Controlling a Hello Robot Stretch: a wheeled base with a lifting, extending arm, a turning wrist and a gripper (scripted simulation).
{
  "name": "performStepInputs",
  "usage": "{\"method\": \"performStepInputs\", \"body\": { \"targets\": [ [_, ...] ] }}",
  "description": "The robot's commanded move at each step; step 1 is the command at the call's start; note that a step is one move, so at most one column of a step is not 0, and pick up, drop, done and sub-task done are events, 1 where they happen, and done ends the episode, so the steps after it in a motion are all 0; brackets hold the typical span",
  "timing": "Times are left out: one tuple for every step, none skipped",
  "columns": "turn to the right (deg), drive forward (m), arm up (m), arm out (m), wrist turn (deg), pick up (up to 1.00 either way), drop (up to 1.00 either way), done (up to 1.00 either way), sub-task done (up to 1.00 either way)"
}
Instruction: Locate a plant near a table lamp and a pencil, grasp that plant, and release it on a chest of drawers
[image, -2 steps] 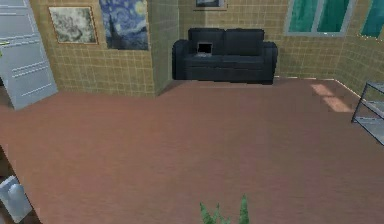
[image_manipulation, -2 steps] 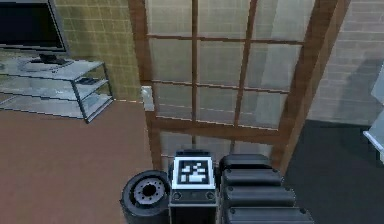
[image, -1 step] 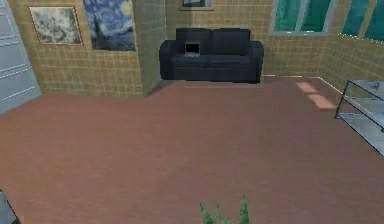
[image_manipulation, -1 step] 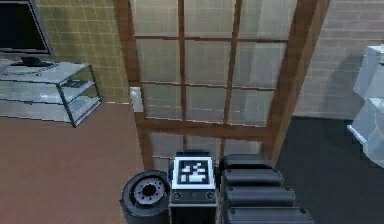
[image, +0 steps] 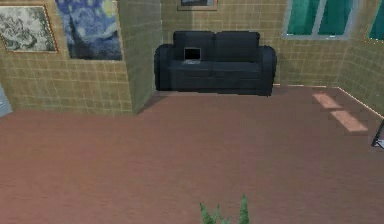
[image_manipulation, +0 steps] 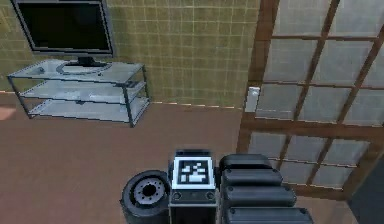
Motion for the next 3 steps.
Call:
{"method": "performStepInputs", "body": {
  "targets": [
    [-33.0, 0.0, 0.0, 0.0, 0.0, 0.0, 0.0, 0.0, 0.0],
    [0.0, 0.45, 0.0, 0.0, 0.0, 0.0, 0.0, 0.0, 0.0],
    [-33.0, 0.0, 0.0, 0.0, 0.0, 0.0, 0.0, 0.0, 0.0]
  ]
}}
